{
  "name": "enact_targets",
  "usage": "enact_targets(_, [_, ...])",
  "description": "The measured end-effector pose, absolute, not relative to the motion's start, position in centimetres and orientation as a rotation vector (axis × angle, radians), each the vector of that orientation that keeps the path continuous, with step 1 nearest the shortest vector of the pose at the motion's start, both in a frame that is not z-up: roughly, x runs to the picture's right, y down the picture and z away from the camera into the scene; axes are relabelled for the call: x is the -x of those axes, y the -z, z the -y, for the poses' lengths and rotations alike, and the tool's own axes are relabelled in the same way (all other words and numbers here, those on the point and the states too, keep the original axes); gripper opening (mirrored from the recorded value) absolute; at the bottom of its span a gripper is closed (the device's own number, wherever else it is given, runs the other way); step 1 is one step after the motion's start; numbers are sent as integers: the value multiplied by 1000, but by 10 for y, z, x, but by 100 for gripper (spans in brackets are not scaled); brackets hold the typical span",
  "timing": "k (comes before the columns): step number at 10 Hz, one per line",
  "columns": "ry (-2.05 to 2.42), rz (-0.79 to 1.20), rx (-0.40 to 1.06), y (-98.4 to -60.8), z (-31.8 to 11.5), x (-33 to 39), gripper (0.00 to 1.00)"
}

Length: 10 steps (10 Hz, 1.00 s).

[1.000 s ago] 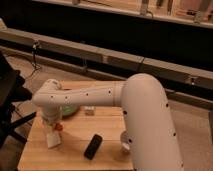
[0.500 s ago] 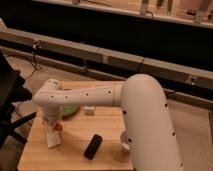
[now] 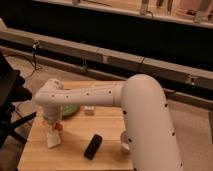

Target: Place the pepper on the white sponge

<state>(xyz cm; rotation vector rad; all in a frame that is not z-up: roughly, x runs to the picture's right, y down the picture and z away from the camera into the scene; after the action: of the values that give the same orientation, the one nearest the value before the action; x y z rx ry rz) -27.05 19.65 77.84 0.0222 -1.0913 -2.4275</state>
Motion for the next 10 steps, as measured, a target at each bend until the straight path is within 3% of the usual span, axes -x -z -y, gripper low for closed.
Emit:
enact_targets(2, [2426,1112,-13,-781,-202,274,3])
enact_targets(4, [2423,1107,-18,-782,-205,274,2])
enact_targets(10, [2408,1109,3,-774,-205,277,60])
